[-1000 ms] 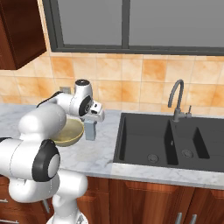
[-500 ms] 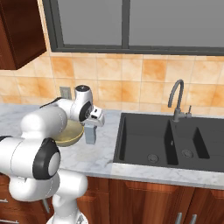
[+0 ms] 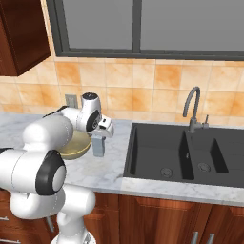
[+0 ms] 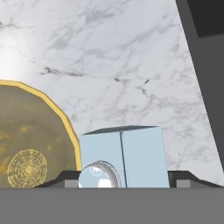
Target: Gather the eggs and milk located in the vicinity of the sink area and place them right next to the bowl.
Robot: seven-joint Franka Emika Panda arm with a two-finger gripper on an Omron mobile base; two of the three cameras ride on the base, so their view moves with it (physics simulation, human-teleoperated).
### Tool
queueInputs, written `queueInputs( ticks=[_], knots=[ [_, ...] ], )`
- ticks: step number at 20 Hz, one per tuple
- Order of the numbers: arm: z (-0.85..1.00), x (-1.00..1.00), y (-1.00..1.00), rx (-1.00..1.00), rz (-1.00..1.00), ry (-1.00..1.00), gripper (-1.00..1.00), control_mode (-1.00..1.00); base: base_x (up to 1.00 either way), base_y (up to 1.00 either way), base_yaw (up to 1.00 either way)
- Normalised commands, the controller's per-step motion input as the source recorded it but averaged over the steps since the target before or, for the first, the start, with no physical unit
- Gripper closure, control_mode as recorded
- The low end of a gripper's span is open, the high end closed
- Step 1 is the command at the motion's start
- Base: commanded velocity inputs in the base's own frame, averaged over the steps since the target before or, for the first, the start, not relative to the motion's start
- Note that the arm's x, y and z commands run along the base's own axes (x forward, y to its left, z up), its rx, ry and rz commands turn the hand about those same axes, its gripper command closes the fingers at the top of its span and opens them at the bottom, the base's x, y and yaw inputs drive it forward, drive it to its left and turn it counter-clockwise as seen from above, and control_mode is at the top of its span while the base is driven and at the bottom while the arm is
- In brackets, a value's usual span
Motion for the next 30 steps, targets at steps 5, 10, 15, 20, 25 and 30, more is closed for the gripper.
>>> queueInputs(
  ticks=[5, 10, 15, 20, 25, 30],
  knots=[
    [0.00, 0.00, 0.00, 0.00, 0.00, 0.00, -1.00, -1.00, 0.00, 0.00, 0.00],
    [0.00, 0.00, 0.00, 0.00, 0.00, 0.00, -1.00, -1.00, 0.00, 0.00, 0.00],
    [0.02, 0.00, 0.00, 0.00, 0.00, 0.00, -1.00, -1.00, 0.00, 0.00, 0.00],
    [0.32, -0.35, 0.00, 0.00, 0.00, -0.01, -1.00, -1.00, 0.00, 0.00, 0.00],
    [0.27, -0.70, 0.00, 0.00, 0.00, -0.01, -1.00, -1.00, 0.00, 0.00, 0.00],
    [0.07, -1.00, 0.01, 0.00, 0.00, -0.01, -1.00, -1.00, 0.00, 0.00, 0.00]
  ],
)
